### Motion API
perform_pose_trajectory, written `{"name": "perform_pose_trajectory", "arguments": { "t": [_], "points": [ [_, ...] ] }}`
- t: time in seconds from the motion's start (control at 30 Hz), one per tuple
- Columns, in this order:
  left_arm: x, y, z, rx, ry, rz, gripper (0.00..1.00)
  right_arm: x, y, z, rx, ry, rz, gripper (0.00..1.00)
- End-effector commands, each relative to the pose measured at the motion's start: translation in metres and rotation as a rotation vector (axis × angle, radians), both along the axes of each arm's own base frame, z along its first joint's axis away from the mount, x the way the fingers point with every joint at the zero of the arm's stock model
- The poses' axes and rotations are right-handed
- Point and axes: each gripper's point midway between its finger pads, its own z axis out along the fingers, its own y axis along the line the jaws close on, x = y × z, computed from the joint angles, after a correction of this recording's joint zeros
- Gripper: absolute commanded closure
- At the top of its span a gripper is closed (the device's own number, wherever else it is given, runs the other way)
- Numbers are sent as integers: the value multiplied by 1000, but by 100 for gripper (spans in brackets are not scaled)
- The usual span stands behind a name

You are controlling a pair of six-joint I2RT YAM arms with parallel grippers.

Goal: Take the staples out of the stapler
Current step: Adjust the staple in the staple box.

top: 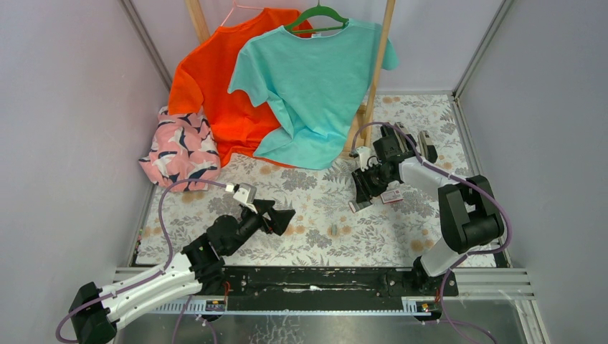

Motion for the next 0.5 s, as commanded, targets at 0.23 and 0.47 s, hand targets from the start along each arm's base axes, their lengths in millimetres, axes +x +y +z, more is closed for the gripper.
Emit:
{"name": "perform_pose_trajectory", "arguments": {
  "t": [0.23, 0.47],
  "points": [
    [3, 3, 4, -3, -20, 20, 8, 1, 0, 0, -3, 33, 14, 53],
    [3, 3, 4, -5, -20, 19, 8, -2, 5, 5, 31, 35, 26, 53]
  ]
}}
